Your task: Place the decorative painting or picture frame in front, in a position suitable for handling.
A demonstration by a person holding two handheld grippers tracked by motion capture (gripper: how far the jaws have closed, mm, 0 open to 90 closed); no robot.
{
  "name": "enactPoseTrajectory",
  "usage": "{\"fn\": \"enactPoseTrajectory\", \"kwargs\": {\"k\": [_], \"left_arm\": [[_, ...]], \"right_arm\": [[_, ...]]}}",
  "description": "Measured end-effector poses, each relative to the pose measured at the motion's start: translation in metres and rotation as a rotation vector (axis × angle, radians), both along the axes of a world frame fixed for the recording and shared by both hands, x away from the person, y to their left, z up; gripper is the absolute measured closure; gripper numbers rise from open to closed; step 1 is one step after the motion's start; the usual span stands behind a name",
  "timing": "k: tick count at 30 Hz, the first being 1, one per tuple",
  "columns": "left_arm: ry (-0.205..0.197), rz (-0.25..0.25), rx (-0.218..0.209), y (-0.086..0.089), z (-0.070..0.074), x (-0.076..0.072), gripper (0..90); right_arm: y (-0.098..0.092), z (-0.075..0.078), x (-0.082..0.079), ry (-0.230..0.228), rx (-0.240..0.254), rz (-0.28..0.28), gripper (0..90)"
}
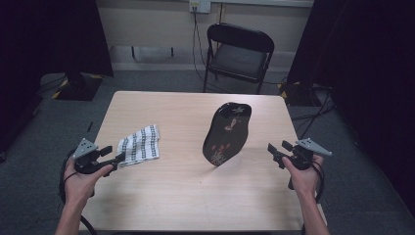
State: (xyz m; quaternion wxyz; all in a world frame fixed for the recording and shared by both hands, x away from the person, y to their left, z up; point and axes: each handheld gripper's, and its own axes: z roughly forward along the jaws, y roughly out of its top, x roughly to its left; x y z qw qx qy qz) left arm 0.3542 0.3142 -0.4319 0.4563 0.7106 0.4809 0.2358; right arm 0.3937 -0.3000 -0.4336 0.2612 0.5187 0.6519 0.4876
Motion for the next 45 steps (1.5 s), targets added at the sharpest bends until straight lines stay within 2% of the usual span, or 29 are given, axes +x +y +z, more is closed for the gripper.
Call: {"fn": "enactPoseTrajectory", "kwargs": {"k": [2,3,11,17,21,23,28,34,37,39,40,45], "left_arm": [[-0.001,0.001,-0.008,-0.001,-0.001,0.0,37.8],[0.0,-0.001,-0.008,-0.002,-0.001,0.001,37.8],[-0.003,-0.017,0.005,-0.008,0.001,0.008,38.1],[0.008,-0.035,0.025,-0.014,-0.001,0.005,38.3],[0.021,-0.019,0.008,-0.016,-0.006,0.003,38.0],[0.037,-0.042,0.019,-0.021,-0.01,0.0,38.2],[0.02,-0.081,0.028,-0.032,-0.005,0.002,38.9],[0.015,-0.132,0.021,-0.048,-0.001,0.002,39.5],[0.014,-0.173,0.042,-0.062,0.001,0.002,39.6],[0.01,-0.182,0.042,-0.066,0.002,0.003,39.5],[0.001,-0.203,0.063,-0.072,0.006,0.004,39.2],[-0.024,-0.218,0.057,-0.081,0.015,0.007,38.6]], "right_arm": [[-0.001,0.0,0.0,0.004,0.001,0.006,37.1],[-0.003,-0.001,-0.001,0.027,0.002,0.012,42.6],[-0.002,-0.003,0.005,0.02,0.006,0.016,36.3],[0.001,-0.005,0.005,0.026,0.002,0.036,37.4],[0.005,-0.001,0.001,0.009,-0.011,0.052,36.2],[0.007,0.001,-0.005,-0.007,-0.011,0.054,34.0],[0.009,0.006,-0.006,-0.028,-0.019,0.053,28.3],[0.014,0.001,-0.004,-0.023,-0.025,0.083,27.9],[0.021,0.0,-0.003,-0.014,-0.033,0.116,28.1],[0.024,0.002,-0.003,-0.013,-0.039,0.136,28.0],[0.027,0.003,-0.003,-0.019,-0.041,0.145,27.9],[0.031,0.002,-0.001,-0.017,-0.044,0.157,27.8]]}}
